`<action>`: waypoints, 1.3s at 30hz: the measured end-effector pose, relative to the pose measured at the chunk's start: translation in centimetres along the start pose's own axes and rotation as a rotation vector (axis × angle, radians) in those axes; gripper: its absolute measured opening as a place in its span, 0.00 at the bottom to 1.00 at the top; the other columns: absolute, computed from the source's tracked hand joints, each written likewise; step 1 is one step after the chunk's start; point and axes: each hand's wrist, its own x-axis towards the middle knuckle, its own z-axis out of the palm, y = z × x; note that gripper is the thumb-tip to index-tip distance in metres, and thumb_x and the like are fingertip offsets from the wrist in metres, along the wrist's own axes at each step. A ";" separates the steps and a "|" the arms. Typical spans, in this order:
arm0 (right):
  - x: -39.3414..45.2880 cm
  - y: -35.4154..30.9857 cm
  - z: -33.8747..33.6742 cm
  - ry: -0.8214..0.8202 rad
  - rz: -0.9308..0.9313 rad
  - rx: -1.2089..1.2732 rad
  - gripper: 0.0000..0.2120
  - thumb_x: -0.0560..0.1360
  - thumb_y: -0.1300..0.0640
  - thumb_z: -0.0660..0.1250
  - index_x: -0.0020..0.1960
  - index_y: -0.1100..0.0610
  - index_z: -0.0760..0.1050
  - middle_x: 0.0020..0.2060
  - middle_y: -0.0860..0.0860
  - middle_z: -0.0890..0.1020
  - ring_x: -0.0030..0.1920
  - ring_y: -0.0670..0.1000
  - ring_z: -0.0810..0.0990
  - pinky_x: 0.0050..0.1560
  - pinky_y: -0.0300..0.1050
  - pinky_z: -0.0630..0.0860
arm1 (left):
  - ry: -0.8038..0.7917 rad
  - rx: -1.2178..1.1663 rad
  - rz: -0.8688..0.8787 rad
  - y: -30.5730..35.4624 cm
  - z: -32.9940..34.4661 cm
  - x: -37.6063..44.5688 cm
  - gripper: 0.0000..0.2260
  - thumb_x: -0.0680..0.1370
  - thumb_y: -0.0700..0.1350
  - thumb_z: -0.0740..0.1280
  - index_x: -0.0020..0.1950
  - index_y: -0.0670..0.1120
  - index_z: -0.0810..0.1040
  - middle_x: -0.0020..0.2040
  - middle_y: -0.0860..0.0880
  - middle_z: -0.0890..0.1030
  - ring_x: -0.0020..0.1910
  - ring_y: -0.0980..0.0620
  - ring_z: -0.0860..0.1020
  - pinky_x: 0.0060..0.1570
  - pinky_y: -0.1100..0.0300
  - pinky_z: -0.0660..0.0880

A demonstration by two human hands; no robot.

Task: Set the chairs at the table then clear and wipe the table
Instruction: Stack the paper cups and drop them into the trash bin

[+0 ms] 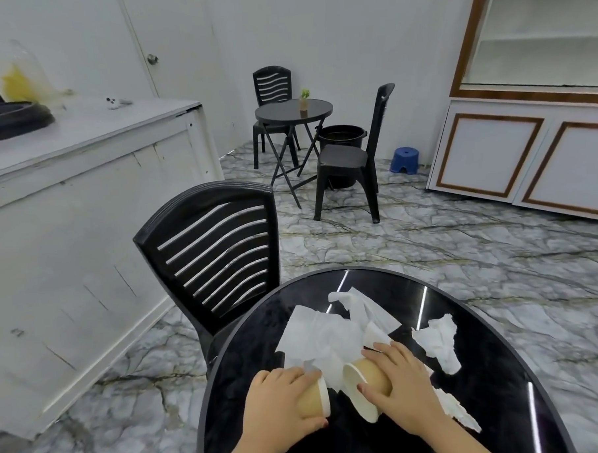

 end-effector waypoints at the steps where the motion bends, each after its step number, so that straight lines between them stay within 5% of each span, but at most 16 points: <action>1: -0.2 0.0 -0.1 0.003 -0.008 0.008 0.36 0.61 0.29 0.51 0.66 0.40 0.67 0.67 0.37 0.65 0.73 0.47 0.54 0.71 0.50 0.54 | 0.020 0.007 -0.004 0.0 -0.1 -0.2 0.32 0.53 0.76 0.59 0.54 0.66 0.72 0.42 0.66 0.79 0.38 0.65 0.78 0.39 0.63 0.74; 5: -0.4 -0.4 -0.4 0.044 -0.053 0.018 0.33 0.62 0.30 0.53 0.64 0.41 0.69 0.65 0.38 0.68 0.72 0.48 0.57 0.69 0.50 0.57 | 0.034 -0.069 -0.132 0.2 -1.6 -1.3 0.32 0.57 0.74 0.61 0.59 0.66 0.71 0.51 0.67 0.78 0.49 0.63 0.78 0.50 0.57 0.73; 8: -0.2 -1.6 -0.9 0.053 -0.118 0.018 0.32 0.63 0.31 0.53 0.64 0.41 0.69 0.65 0.38 0.68 0.72 0.48 0.57 0.69 0.51 0.57 | 0.044 -0.174 -0.261 -0.3 -2.2 -2.6 0.34 0.61 0.73 0.61 0.66 0.67 0.65 0.63 0.67 0.71 0.62 0.62 0.69 0.63 0.57 0.61; 22: -0.8 -17.5 5.6 -0.120 -0.580 0.042 0.32 0.65 0.31 0.53 0.65 0.40 0.68 0.67 0.40 0.68 0.72 0.48 0.58 0.70 0.51 0.57 | 0.377 -0.277 -0.725 -6.3 -7.5 -17.2 0.32 0.61 0.71 0.64 0.64 0.67 0.67 0.59 0.64 0.76 0.55 0.61 0.73 0.50 0.62 0.67; 27: -4.5 -25.8 11.8 -0.210 -0.776 0.048 0.32 0.66 0.31 0.54 0.65 0.42 0.69 0.66 0.41 0.69 0.72 0.48 0.57 0.69 0.51 0.56 | 0.479 -0.321 -0.955 -9.8 -8.3 -26.9 0.34 0.59 0.72 0.65 0.64 0.66 0.69 0.60 0.63 0.77 0.57 0.60 0.74 0.57 0.60 0.70; 31: -8.9 -30.2 17.9 -0.328 -0.825 0.032 0.32 0.65 0.30 0.52 0.64 0.41 0.68 0.67 0.40 0.68 0.72 0.48 0.56 0.68 0.52 0.57 | 0.500 -0.389 -1.139 -11.9 -7.4 -35.1 0.34 0.57 0.71 0.65 0.62 0.68 0.70 0.59 0.65 0.76 0.58 0.62 0.74 0.54 0.64 0.69; 37: -14.9 -30.4 27.6 -0.483 -0.755 -0.036 0.32 0.61 0.28 0.51 0.62 0.36 0.66 0.64 0.36 0.68 0.69 0.43 0.59 0.65 0.50 0.61 | 0.544 -0.595 -1.411 -14.0 -2.2 -43.4 0.30 0.56 0.69 0.67 0.58 0.75 0.66 0.57 0.65 0.74 0.60 0.60 0.71 0.62 0.58 0.67; 39: -16.0 -29.0 30.6 -0.509 -0.779 -0.086 0.27 0.59 0.29 0.57 0.56 0.35 0.68 0.55 0.36 0.77 0.62 0.42 0.65 0.53 0.49 0.70 | 0.530 -0.644 -1.466 -14.5 -0.2 -44.6 0.29 0.55 0.68 0.69 0.55 0.76 0.66 0.58 0.65 0.76 0.60 0.60 0.72 0.62 0.58 0.67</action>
